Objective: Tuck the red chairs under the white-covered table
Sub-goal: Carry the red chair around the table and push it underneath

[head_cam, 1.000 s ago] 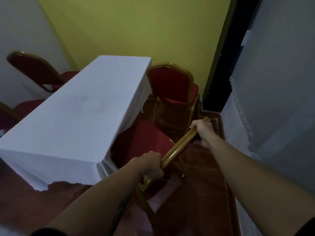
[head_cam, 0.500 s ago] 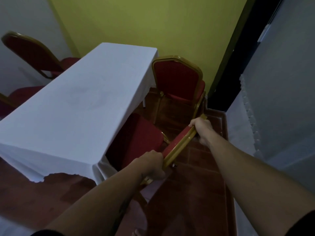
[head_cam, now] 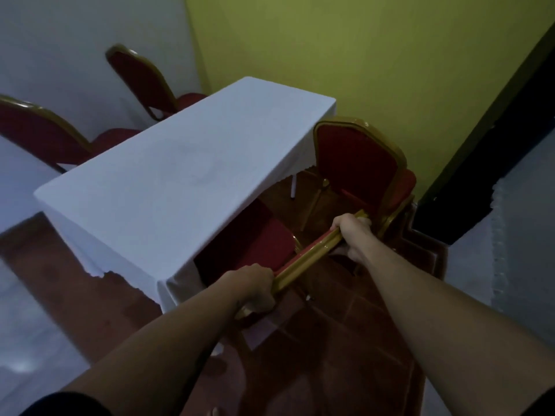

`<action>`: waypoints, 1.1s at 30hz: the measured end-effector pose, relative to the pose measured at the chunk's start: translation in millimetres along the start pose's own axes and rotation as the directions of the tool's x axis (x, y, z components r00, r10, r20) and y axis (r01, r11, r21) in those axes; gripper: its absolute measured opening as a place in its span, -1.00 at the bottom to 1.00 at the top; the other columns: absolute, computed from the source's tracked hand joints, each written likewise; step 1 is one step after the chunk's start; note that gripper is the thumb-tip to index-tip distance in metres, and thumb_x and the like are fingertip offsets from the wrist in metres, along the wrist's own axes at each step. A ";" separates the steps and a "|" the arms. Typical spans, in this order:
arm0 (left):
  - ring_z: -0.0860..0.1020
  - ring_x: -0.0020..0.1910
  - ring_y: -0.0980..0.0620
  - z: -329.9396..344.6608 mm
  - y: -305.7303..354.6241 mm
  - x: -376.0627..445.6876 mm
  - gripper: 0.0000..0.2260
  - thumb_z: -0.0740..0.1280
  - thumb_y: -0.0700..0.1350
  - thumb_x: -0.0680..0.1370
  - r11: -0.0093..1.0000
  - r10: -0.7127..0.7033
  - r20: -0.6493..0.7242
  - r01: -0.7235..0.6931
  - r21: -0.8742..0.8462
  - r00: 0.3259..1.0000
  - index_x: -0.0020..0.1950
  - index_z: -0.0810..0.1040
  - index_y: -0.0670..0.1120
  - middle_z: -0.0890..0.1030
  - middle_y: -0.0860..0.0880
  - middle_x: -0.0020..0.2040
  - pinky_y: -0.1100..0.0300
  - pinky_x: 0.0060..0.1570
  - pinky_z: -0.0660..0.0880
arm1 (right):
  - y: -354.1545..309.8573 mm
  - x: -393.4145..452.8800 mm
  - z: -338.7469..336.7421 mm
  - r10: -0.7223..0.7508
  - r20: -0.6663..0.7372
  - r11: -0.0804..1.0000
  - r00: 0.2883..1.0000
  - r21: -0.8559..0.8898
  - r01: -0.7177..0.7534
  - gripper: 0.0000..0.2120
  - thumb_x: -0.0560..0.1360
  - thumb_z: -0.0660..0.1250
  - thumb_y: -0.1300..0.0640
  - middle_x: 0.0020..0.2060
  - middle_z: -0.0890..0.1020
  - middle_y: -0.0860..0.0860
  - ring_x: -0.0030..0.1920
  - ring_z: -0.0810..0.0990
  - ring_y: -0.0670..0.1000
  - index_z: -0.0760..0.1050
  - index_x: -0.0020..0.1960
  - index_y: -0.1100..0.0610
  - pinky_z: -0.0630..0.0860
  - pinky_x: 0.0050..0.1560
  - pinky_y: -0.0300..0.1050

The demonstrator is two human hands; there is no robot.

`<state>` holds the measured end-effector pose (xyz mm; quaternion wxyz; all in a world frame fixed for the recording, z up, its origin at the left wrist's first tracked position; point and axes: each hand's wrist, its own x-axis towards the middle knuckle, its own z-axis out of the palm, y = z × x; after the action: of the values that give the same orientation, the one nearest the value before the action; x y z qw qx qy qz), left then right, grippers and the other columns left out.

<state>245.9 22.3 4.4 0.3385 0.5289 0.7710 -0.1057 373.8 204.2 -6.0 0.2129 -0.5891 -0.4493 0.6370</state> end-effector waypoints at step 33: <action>0.66 0.02 -0.21 -61.9 40.7 75.0 -0.52 0.49 0.02 0.46 0.908 -0.222 0.191 0.274 -0.317 0.956 0.30 0.51 -0.14 0.61 -0.17 0.08 -0.08 0.01 0.67 | -73.8 99.3 -16.3 -0.007 0.216 0.962 0.976 -0.266 0.066 -0.57 0.53 0.36 0.11 -0.04 0.57 0.14 -0.11 0.63 0.15 0.27 0.30 0.19 0.61 -0.27 0.13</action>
<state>240.8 127.4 11.1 0.4658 0.3504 0.8108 -0.0530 348.7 326.3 0.8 0.0924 -0.5327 -0.5633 0.6248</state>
